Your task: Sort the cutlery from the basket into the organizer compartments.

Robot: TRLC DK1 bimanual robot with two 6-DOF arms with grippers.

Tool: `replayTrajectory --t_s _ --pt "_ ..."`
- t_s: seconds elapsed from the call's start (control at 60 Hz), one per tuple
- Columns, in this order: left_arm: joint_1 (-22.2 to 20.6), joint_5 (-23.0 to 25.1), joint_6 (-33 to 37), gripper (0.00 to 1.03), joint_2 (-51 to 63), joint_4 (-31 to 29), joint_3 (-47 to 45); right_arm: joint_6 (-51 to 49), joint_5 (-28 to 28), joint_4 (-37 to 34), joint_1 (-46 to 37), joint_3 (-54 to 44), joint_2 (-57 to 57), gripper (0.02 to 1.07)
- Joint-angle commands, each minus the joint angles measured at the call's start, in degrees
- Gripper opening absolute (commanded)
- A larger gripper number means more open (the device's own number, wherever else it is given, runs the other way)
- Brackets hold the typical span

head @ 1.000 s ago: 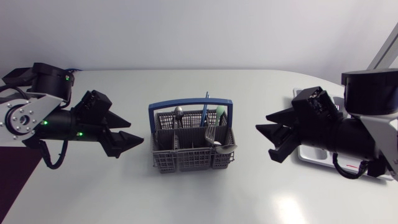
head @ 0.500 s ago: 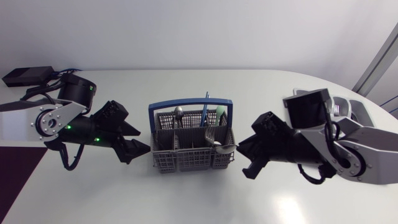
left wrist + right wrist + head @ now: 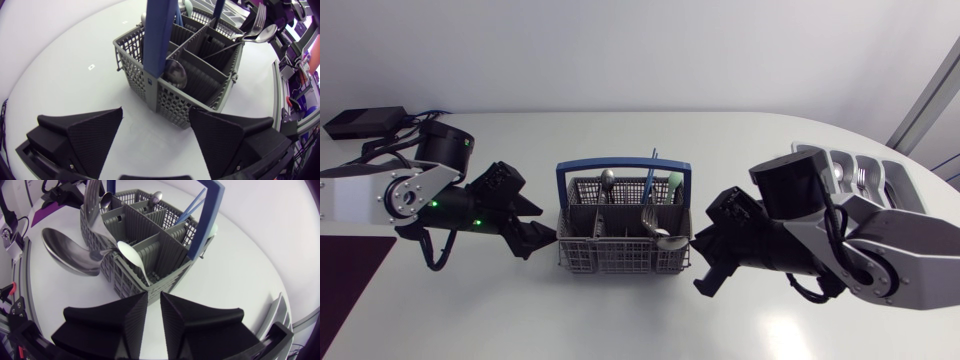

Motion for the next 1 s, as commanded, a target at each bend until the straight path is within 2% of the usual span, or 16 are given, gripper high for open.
replayTrajectory --t_s 0.0,0.067,0.117,0.25,0.433,0.55,0.633,0.683,0.783,0.867,0.983 --pt "1.19 0.79 0.82 0.92 -0.92 0.58 0.68 -0.31 3.39 1.42 0.58 -0.43 -2.30 0.47" --pt "2.07 0.79 0.82 0.92 -2.06 0.58 0.15 -1.89 5.50 1.15 -0.56 -1.48 -5.02 0.69" --pt "2.07 0.79 0.91 0.92 -1.88 0.58 -0.11 -2.95 5.68 0.10 -1.62 -2.28 -7.48 0.75" --pt "0.93 0.79 1.00 0.92 -1.44 0.58 -0.55 -4.44 4.10 -4.30 -3.55 -3.07 -14.86 0.81" --pt "-2.32 0.17 0.21 0.92 -0.74 0.58 -0.20 -6.55 -3.20 -10.80 -5.40 -3.15 -24.53 0.84" --pt "-3.73 -0.44 0.21 0.92 -0.48 0.67 -0.29 -9.80 -7.33 -14.32 -5.40 -2.80 -26.29 0.88" --pt "-3.55 -1.32 0.29 0.92 -1.18 0.58 -0.11 -12.09 -9.17 -15.72 -5.57 -2.89 -26.20 0.89" --pt "-2.06 -1.50 0.56 0.92 -3.02 0.23 0.15 -12.53 -10.14 -15.90 -5.92 -2.98 -26.03 0.92" --pt "1.55 -1.50 1.17 0.92 -9.09 -2.67 1.38 -14.11 -16.03 -16.42 -7.68 -3.15 -25.15 0.98" --pt "2.34 -1.50 2.49 0.92 -13.31 -6.45 2.96 -15.07 -16.82 -16.07 -8.21 -2.36 -23.48 0.98" --pt "-1.35 -1.67 2.58 0.92 -18.58 -9.97 5.07 -15.95 -17.52 -17.30 -9.26 -1.48 -22.95 1.00"
